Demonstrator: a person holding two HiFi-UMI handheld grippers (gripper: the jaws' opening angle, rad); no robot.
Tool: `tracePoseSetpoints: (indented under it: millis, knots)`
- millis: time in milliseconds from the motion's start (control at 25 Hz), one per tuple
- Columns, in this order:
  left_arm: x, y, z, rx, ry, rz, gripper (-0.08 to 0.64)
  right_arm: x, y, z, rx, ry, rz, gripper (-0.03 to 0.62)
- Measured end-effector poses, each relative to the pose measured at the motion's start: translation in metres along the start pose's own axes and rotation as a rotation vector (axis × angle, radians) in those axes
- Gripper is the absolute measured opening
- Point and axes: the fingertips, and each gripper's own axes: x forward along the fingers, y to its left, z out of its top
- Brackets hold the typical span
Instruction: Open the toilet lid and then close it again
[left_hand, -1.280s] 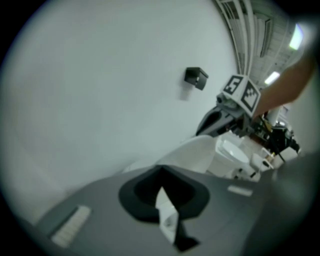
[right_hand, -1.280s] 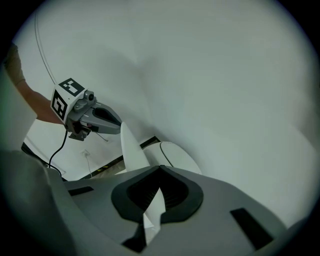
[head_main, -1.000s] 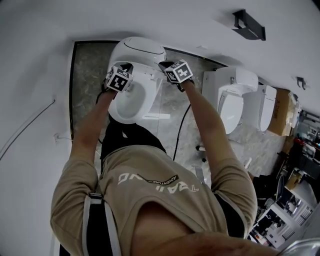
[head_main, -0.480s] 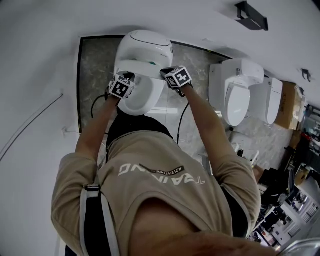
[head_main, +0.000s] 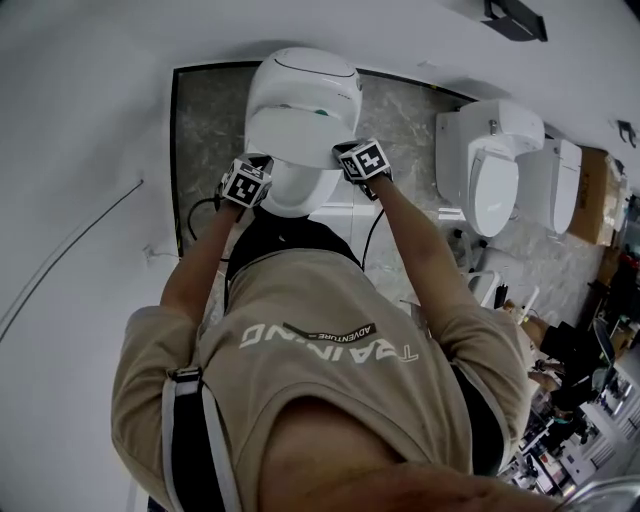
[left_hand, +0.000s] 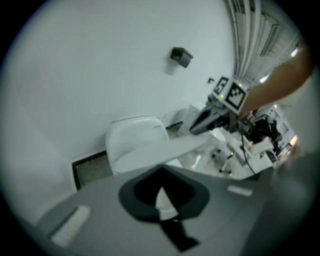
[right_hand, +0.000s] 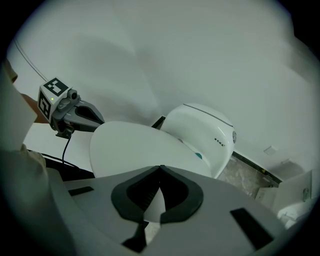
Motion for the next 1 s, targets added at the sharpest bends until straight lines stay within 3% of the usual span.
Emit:
tracePoseSetpoints:
  millis: [240, 440, 840, 1000]
  knots:
    - [-0.005, 0.007, -0.021, -0.032, 0.004, -0.002, 0.005, 0.014, 0.023, -0.031, 0.023, 0.039, -0.01, 0.015]
    - [0.001, 0.009, -0.029, -0.014, 0.035, -0.009, 0.005, 0.024, 0.039, -0.055, 0.057, 0.078, -0.013, 0.015]
    - [0.03, -0.001, -0.075, 0.004, 0.148, -0.061, 0.005, 0.042, 0.055, -0.095, 0.154, 0.096, -0.054, 0.015]
    - [0.036, 0.001, -0.087, -0.037, 0.186, -0.068, 0.005, 0.053, 0.063, -0.105, 0.189, 0.108, -0.051, 0.015]
